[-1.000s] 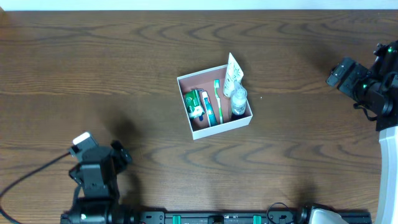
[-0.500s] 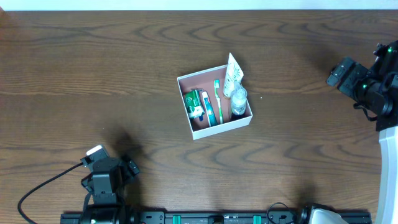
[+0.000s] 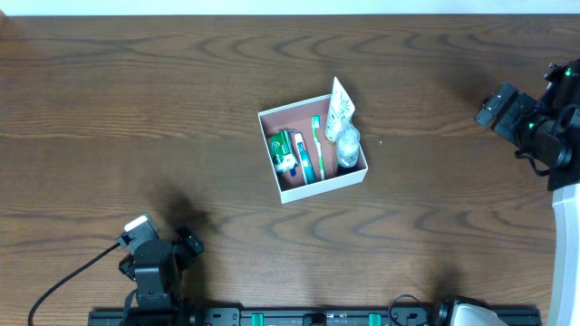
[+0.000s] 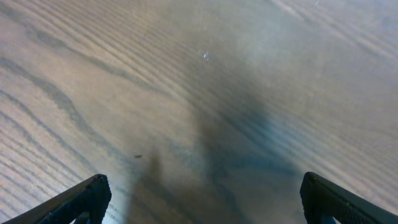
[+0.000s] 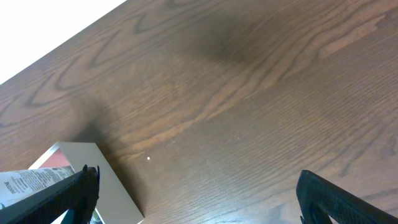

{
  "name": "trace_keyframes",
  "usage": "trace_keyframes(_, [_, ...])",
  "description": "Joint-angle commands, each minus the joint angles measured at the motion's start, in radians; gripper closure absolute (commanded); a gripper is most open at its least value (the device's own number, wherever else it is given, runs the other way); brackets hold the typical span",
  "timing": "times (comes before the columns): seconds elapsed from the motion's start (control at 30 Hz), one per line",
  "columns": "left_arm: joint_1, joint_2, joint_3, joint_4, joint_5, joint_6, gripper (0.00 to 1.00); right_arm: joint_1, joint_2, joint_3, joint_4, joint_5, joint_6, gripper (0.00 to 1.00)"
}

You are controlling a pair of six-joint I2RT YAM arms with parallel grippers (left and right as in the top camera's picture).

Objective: Pack container

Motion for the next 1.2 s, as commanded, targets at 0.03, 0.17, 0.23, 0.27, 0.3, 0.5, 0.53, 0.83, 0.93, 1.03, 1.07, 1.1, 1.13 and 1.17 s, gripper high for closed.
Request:
trace_keyframes(0.03, [0.004,-0.029,-0.014,0.000,0.006,0.010,0.02,-0.006,0.005,0.005,0.000,-0.004,0.009,0.01])
trace_keyframes(0.17, [0.004,-0.027,-0.014,0.000,0.006,0.010,0.02,-0.006,0.005,0.005,-0.001,-0.004,0.008,0.01])
trace_keyframes(0.23, [0.004,-0.027,-0.014,0.000,0.006,0.010,0.02,-0.006,0.005,0.005,-0.001,-0.004,0.008,0.01])
trace_keyframes(0.27, [0.004,-0.027,-0.014,0.000,0.006,0.010,0.02,-0.006,0.005,0.005,-0.001,-0.004,0.009,0.01])
trace_keyframes(0.3, [0.004,-0.027,-0.014,0.000,0.006,0.010,0.02,-0.006,0.005,0.005,-0.001,-0.004,0.008,0.01])
trace_keyframes(0.5, [0.004,-0.027,-0.014,0.000,0.006,0.010,0.02,-0.006,0.005,0.005,-0.001,-0.004,0.008,0.01])
trace_keyframes(0.53, [0.004,-0.027,-0.014,0.000,0.006,0.010,0.02,-0.006,0.005,0.005,-0.001,-0.004,0.009,0.01])
trace_keyframes(0.83, [0.004,-0.027,-0.014,0.000,0.006,0.010,0.02,-0.006,0.005,0.005,-0.001,-0.004,0.008,0.01])
trace_keyframes(0.93, [0.004,-0.027,-0.014,0.000,0.006,0.010,0.02,-0.006,0.004,0.004,-0.003,-0.003,0.008,0.01])
trace_keyframes(1.03, [0.004,-0.027,-0.014,0.000,0.006,0.010,0.02,-0.004,-0.032,-0.012,-0.013,0.037,-0.011,0.01])
trace_keyframes(1.07, [0.004,-0.027,-0.014,0.000,0.006,0.010,0.02,-0.001,-0.056,-0.030,0.003,0.051,-0.020,0.01])
trace_keyframes(1.1, [0.004,-0.027,-0.014,0.000,0.006,0.010,0.02,0.005,-0.084,-0.058,0.033,0.052,-0.044,0.01])
trace_keyframes(1.13, [0.004,-0.027,-0.014,0.000,0.006,0.010,0.02,0.016,-0.123,-0.106,0.082,0.045,-0.087,0.01])
trace_keyframes(1.17, [0.004,-0.027,-0.014,0.000,0.006,0.010,0.02,0.029,-0.167,-0.167,0.137,0.031,-0.140,0.01])
